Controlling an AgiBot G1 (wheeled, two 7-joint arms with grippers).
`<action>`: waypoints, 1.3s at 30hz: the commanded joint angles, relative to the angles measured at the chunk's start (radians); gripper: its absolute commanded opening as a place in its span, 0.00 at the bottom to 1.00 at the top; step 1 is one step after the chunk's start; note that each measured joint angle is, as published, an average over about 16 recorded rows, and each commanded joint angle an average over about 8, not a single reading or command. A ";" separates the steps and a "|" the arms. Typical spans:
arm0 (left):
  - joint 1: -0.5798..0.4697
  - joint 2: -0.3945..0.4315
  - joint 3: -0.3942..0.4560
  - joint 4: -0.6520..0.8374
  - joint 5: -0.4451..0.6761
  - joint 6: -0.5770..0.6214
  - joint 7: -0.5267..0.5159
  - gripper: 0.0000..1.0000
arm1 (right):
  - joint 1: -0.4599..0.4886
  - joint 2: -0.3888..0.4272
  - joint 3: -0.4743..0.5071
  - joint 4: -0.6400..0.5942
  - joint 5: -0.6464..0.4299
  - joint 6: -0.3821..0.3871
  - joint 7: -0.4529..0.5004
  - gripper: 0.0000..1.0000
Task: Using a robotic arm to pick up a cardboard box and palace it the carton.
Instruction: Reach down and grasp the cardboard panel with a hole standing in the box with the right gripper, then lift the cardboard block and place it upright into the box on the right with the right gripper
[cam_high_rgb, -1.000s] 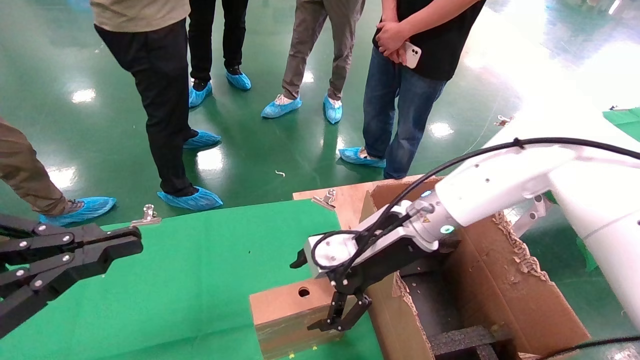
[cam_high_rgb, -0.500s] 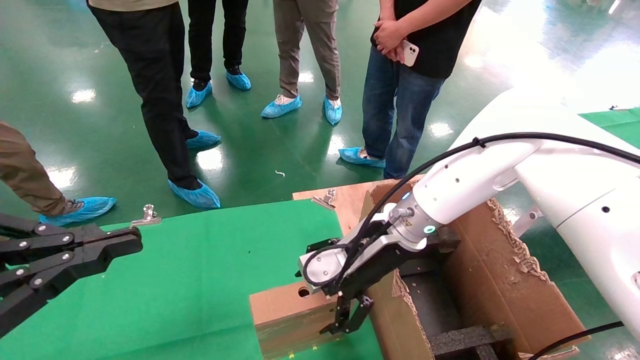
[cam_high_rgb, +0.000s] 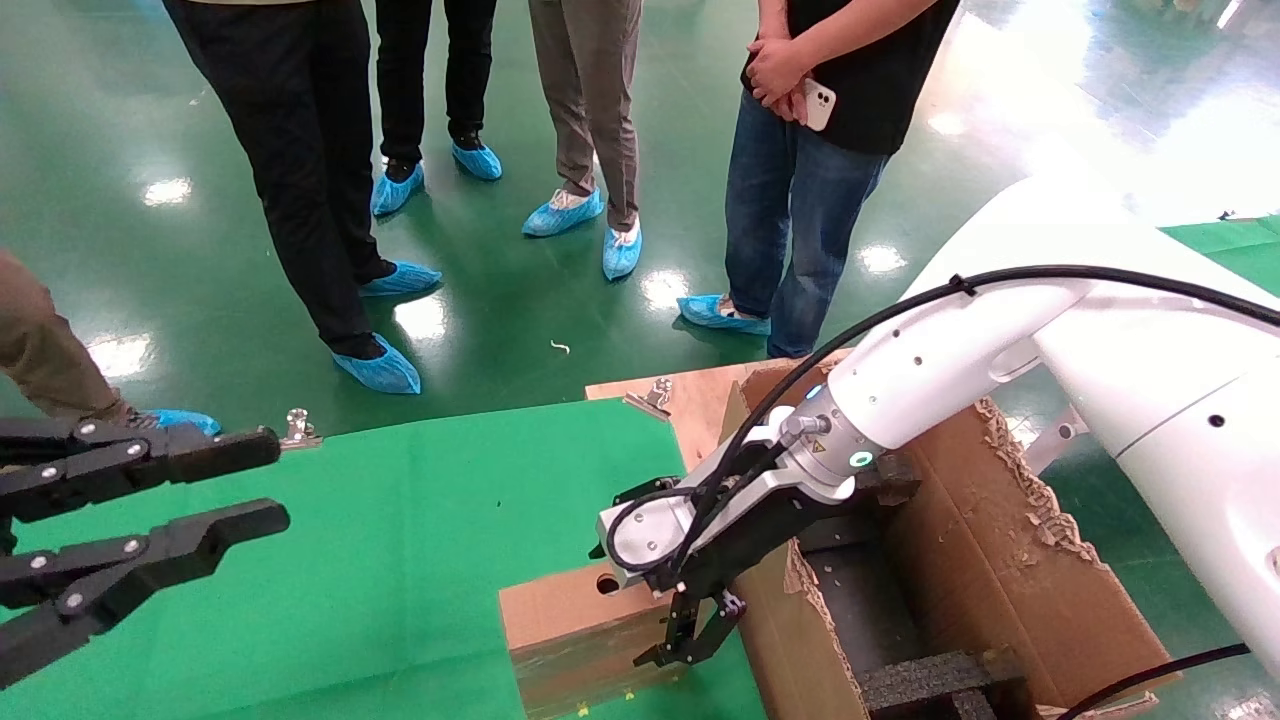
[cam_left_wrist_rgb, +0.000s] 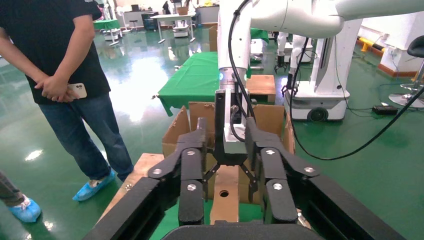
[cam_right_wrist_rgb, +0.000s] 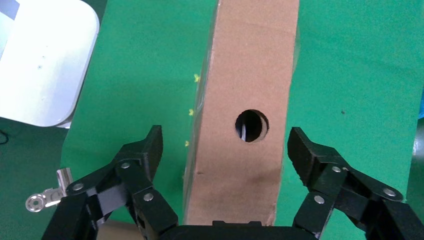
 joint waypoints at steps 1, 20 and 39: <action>0.000 0.000 0.000 0.000 0.000 0.000 0.000 1.00 | -0.001 0.001 0.001 0.001 0.000 0.000 0.000 0.00; 0.000 0.000 0.000 0.000 0.000 0.000 0.000 1.00 | -0.003 0.002 0.004 0.003 0.001 -0.003 0.003 0.00; 0.000 0.000 0.000 0.000 0.000 0.000 0.000 1.00 | 0.063 0.032 0.034 -0.012 0.057 -0.002 0.027 0.00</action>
